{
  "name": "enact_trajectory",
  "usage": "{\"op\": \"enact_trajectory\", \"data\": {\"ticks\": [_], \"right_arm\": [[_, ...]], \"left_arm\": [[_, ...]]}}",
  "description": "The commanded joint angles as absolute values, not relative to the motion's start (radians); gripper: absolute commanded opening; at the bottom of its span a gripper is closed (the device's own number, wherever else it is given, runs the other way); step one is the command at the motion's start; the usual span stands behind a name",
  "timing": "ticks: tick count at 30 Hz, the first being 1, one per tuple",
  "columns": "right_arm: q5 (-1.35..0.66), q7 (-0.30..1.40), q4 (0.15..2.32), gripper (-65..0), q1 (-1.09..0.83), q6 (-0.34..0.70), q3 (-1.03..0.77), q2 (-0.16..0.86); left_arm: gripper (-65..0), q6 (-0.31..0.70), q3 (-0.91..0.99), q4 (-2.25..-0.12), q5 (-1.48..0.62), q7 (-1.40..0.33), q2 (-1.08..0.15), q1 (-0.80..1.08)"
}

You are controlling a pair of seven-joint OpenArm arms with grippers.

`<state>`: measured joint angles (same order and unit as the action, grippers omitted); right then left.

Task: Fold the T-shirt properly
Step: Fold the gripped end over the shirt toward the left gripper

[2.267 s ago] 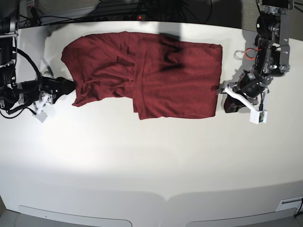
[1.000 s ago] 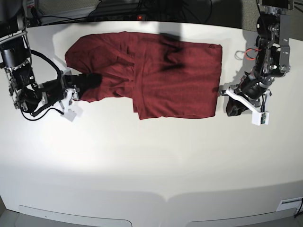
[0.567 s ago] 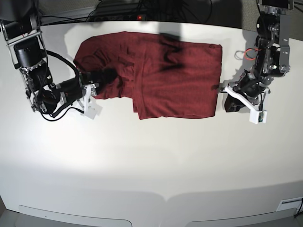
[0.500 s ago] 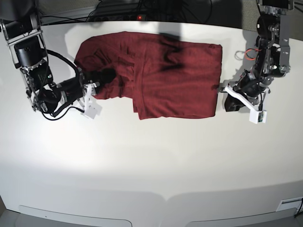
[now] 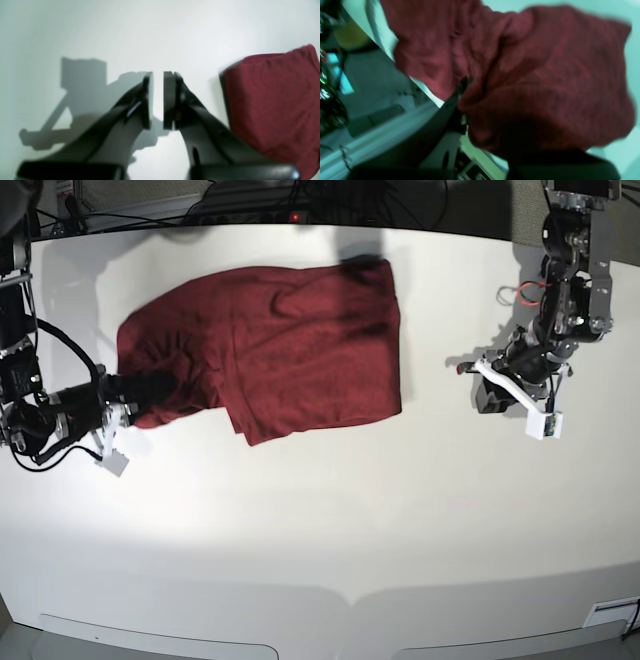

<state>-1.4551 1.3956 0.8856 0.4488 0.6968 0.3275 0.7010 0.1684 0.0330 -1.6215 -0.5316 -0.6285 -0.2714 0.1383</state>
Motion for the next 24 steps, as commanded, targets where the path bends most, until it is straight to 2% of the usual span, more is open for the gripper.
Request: {"op": "enact_trajectory", "data": {"ticks": [1, 7, 13, 20, 24], "right_arm": [[-1.484, 1.396, 0.9, -65.0, 0.483, 0.698, 0.319, 0.722], [-1.484, 1.396, 0.987, -65.0, 0.498, 0.698, 0.319, 0.63], [-1.484, 1.396, 1.123, -65.0, 0.498, 0.698, 0.319, 0.483], [-1.484, 1.396, 1.133, -65.0, 0.49, 0.698, 0.321, 0.296], [-1.484, 1.396, 1.133, -65.0, 0.49, 0.698, 0.321, 0.21]], "left_arm": [[-57.6, 0.176, 0.038, -1.641, -0.539, -0.598, -0.281, 0.141], [-57.7, 0.177, 0.038, -1.638, -0.538, -0.524, -0.279, 0.207], [-57.7, 0.177, 0.038, -1.635, -0.437, -0.49, -0.278, 0.276], [-57.6, 0.177, 0.036, -1.604, -0.363, -0.418, -0.254, 0.353], [-57.6, 0.241, 0.036, -1.549, -0.337, -0.415, -0.211, 0.363]]}}
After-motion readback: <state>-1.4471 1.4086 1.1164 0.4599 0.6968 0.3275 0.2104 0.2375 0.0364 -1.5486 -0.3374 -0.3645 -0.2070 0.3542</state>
